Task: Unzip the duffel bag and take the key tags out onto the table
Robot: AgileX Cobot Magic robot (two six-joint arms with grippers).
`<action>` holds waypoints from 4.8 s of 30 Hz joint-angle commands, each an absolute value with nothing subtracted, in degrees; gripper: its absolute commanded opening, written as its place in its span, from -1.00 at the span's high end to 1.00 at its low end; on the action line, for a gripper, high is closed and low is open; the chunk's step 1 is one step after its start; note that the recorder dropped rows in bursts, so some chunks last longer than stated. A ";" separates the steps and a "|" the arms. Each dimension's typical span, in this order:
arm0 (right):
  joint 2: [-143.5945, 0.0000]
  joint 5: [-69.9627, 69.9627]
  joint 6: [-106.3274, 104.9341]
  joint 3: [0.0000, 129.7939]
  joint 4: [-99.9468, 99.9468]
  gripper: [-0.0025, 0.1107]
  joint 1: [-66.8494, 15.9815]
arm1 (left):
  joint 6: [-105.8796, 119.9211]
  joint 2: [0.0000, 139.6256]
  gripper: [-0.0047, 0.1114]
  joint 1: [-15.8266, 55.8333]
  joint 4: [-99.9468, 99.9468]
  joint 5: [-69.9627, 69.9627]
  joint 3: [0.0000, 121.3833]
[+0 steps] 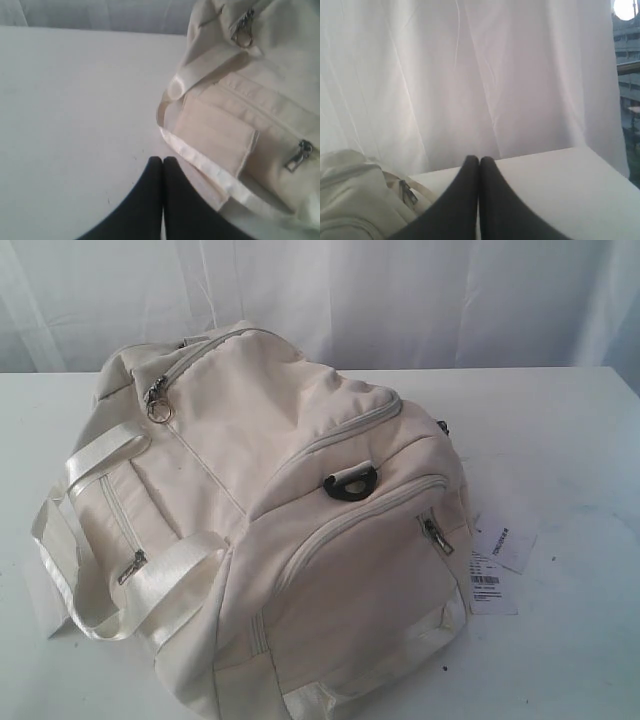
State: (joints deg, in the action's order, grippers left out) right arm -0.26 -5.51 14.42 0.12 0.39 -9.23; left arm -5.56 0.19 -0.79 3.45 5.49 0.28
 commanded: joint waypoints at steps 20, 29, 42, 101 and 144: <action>-2.30 -0.85 34.16 3.33 0.41 0.96 -9.18 | -3.57 1.56 0.92 -0.58 10.38 -27.81 8.36; -23.31 21.35 13.18 21.36 1.89 0.96 -13.03 | 2.96 20.55 0.92 -0.58 10.45 18.18 29.68; -48.37 42.78 -16.72 38.11 21.24 0.96 -16.20 | 46.05 46.32 0.92 0.74 59.71 50.47 44.32; -53.55 41.69 -27.38 37.88 38.37 0.96 -25.60 | 25.79 111.89 0.56 -0.54 26.54 27.37 82.10; -74.95 43.73 -51.66 55.98 59.58 0.91 -34.70 | 37.70 73.82 0.92 -0.54 53.45 43.34 43.31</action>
